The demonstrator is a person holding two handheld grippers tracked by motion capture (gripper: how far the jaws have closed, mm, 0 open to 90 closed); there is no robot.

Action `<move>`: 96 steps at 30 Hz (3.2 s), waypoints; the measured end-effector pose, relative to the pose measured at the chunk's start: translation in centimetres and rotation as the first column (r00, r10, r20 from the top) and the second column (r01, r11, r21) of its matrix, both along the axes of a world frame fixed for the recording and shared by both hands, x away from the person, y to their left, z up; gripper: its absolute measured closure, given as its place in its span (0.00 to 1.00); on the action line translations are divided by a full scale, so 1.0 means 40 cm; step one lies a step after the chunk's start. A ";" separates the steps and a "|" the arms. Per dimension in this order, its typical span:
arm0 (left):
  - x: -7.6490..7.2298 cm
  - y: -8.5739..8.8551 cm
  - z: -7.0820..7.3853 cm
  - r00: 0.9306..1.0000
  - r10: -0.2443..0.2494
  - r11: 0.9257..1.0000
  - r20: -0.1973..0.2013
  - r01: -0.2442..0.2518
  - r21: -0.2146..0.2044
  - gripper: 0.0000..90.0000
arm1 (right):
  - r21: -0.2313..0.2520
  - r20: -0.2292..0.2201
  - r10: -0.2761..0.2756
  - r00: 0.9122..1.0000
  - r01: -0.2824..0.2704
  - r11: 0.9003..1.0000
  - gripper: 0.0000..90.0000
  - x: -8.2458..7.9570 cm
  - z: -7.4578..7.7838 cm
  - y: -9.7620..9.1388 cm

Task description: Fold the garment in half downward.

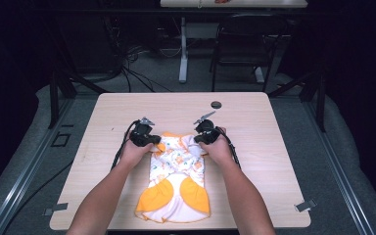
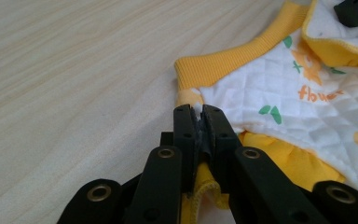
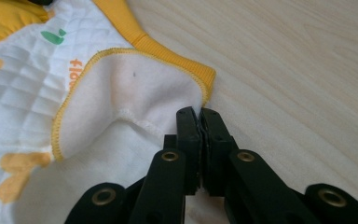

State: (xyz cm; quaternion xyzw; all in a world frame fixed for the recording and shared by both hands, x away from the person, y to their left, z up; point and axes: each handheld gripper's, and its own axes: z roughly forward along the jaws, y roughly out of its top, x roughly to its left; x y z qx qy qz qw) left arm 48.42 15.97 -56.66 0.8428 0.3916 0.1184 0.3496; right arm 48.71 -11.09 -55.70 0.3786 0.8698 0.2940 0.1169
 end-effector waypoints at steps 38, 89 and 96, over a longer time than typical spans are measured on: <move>-0.031 0.043 0.196 0.987 -0.012 0.999 0.159 0.019 -0.040 0.95 | 0.046 0.186 0.061 0.981 -0.071 0.996 0.97 -0.044 0.215 -0.006; -0.153 0.059 0.155 0.974 -0.117 0.992 0.193 0.125 -0.031 0.95 | -0.026 0.223 0.197 0.955 -0.196 0.980 0.97 -0.171 0.180 -0.017; -0.170 0.061 0.120 0.978 -0.125 0.991 0.166 0.132 -0.035 0.95 | -0.023 0.187 0.205 0.961 -0.205 0.979 0.97 -0.187 0.148 -0.021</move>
